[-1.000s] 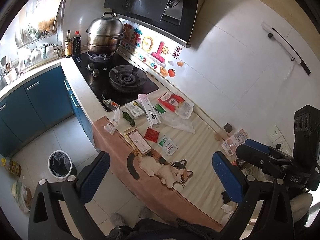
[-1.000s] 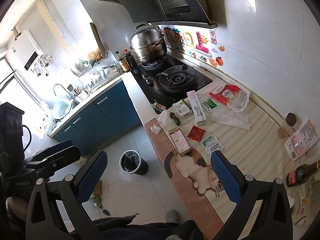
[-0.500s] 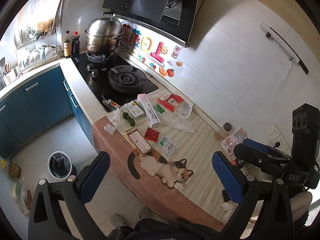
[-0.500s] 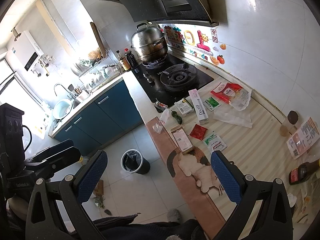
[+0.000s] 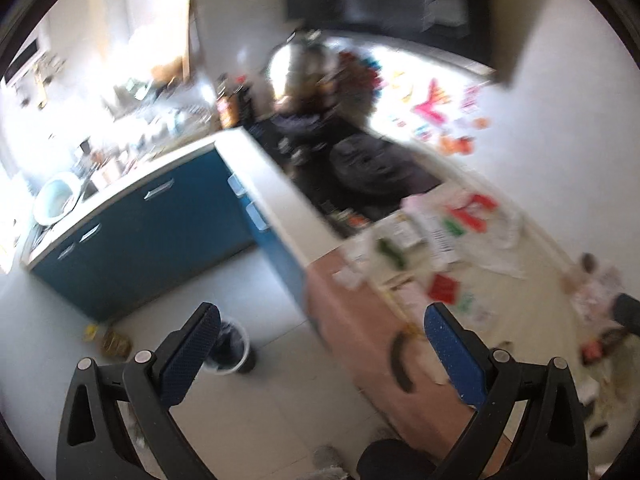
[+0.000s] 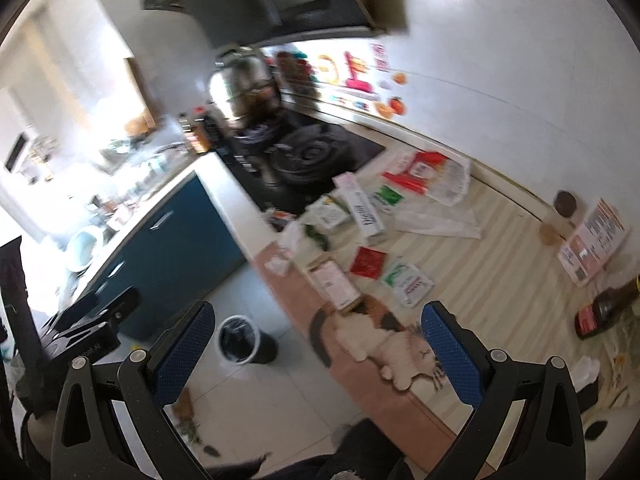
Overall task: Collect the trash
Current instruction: 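Grasp the Dental Doctor toothpaste box with the right tool while the left tool grasps the snack wrapper, then carry both items to the white bin and open both tools over it, then withdraw both open tools from above the bin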
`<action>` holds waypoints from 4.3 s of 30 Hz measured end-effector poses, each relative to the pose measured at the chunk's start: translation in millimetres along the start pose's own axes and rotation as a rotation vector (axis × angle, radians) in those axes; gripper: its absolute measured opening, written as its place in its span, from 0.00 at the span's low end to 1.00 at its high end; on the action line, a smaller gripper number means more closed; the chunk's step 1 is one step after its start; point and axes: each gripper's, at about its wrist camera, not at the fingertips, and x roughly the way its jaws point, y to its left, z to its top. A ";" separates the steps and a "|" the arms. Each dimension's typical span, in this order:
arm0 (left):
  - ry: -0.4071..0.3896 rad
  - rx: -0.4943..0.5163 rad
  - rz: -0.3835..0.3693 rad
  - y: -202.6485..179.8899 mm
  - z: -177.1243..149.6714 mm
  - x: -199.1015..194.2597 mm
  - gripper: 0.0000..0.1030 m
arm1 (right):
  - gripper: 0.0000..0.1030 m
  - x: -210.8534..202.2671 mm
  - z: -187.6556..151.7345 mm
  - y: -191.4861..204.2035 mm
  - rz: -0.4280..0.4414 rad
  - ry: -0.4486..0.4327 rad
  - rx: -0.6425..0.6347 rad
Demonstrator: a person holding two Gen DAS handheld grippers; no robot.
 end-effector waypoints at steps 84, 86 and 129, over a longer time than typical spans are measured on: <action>0.746 -0.856 -0.240 460.8 -258.6 481.2 0.01 | 0.49 657.4 -182.0 404.0 0.153 0.724 -0.352; 0.776 -0.896 -0.292 470.0 -282.3 529.6 0.01 | 0.49 710.0 -216.8 401.7 0.141 0.789 -0.330; 0.719 -0.512 0.242 479.8 -341.8 555.8 0.94 | 1.00 845.1 -297.9 431.0 -0.052 0.732 -0.605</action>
